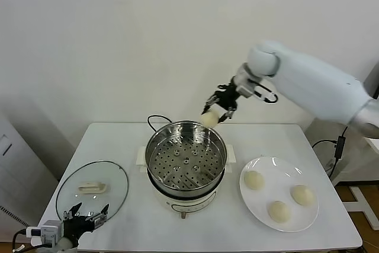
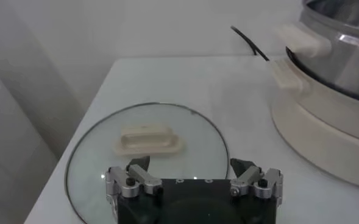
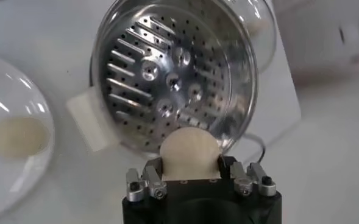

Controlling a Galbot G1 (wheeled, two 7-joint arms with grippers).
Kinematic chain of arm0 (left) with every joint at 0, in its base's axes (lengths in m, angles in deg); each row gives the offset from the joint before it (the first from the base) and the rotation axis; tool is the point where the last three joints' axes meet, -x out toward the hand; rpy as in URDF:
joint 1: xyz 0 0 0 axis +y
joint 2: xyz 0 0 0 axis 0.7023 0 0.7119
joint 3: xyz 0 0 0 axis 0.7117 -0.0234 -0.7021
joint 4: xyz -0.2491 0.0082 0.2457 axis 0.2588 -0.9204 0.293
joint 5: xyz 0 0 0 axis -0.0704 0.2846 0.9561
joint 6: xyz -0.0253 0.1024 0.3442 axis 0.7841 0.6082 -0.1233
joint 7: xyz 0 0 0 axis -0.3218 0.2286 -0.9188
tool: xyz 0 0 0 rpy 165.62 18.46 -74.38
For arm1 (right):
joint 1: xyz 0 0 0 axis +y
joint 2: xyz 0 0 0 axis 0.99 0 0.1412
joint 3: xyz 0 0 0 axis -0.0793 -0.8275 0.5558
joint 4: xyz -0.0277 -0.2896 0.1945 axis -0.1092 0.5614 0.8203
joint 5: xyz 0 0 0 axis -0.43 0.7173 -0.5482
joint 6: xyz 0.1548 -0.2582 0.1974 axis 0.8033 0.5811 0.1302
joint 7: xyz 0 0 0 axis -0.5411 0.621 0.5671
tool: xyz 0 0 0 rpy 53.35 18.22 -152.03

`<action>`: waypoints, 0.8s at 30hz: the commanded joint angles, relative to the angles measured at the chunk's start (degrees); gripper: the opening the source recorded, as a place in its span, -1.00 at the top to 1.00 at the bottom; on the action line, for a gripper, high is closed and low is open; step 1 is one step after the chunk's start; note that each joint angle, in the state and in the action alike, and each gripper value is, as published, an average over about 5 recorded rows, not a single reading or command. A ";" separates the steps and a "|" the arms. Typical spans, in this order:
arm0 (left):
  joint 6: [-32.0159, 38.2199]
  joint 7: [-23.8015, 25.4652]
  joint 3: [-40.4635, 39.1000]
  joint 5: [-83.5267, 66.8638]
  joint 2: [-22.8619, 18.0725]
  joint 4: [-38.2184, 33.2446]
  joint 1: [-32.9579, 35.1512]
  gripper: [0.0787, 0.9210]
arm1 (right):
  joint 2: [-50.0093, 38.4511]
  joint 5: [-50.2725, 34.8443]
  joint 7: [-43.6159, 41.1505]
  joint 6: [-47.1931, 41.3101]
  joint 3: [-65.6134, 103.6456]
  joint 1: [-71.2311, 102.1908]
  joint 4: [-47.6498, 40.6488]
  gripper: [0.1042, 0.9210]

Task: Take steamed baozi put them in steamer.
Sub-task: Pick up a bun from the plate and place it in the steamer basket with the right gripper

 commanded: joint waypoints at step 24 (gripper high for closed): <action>0.24 0.11 -0.11 0.03 -0.10 0.41 -0.01 -0.77 | 12.75 27.85 0.26 7.17 6.08 14.27 -3.82 -0.13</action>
